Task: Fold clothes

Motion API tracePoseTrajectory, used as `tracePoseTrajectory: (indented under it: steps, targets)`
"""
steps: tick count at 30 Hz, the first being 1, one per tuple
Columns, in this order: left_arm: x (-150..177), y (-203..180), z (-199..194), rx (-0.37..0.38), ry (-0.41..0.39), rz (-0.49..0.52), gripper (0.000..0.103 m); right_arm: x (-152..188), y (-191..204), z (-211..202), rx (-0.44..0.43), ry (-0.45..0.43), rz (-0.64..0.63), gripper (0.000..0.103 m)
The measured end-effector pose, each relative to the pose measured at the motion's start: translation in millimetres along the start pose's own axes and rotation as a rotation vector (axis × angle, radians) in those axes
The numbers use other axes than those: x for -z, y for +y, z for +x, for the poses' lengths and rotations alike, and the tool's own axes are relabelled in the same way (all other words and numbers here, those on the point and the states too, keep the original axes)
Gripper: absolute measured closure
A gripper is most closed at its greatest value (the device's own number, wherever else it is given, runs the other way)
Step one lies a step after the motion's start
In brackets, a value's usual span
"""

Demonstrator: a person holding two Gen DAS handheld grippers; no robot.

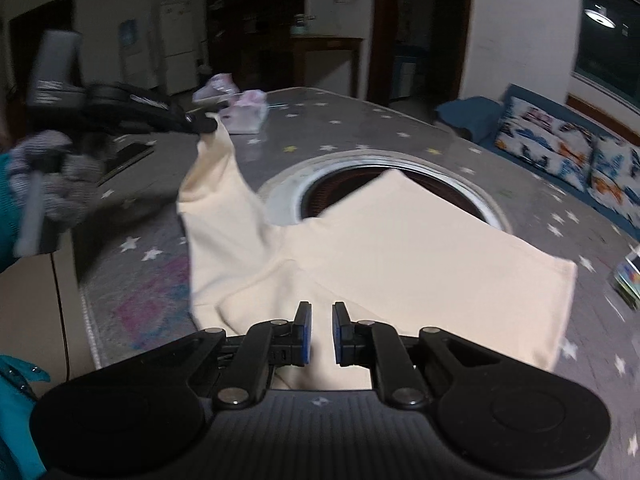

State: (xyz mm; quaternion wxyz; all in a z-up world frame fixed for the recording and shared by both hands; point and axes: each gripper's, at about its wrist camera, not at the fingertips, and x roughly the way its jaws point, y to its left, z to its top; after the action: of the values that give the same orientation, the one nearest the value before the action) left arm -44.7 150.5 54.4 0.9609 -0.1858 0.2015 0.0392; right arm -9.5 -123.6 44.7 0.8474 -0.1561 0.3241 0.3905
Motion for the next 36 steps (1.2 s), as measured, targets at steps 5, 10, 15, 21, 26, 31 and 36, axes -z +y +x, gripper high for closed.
tracePoseTrajectory:
  steps: [5, 10, 15, 21, 26, 31, 36]
  targets:
    - [8, -75, -7, 0.233, 0.023, 0.076, 0.097, 16, -23, -15, 0.051, -0.02, 0.074, 0.092]
    - [37, -136, 5, 0.393, 0.113, 0.161, 0.096, 34, -46, -30, 0.101, -0.029, 0.156, 0.092]
    - [70, -158, 22, 0.439, 0.235, 0.238, 0.084, 52, -63, -40, 0.142, -0.017, 0.224, 0.092]
    - [76, -135, 19, 0.396, 0.246, 0.295, 0.06, 59, -74, -44, 0.133, -0.016, 0.28, 0.092]
    - [74, -99, 15, 0.275, 0.237, 0.302, 0.06, 54, -71, -31, 0.106, -0.004, 0.282, 0.083]
    - [75, -67, 13, 0.189, 0.255, 0.281, 0.06, 53, -77, -12, 0.118, 0.025, 0.307, 0.082]
    - [75, -54, 9, 0.166, 0.246, 0.279, 0.06, 53, -77, -1, 0.117, 0.049, 0.317, 0.086]
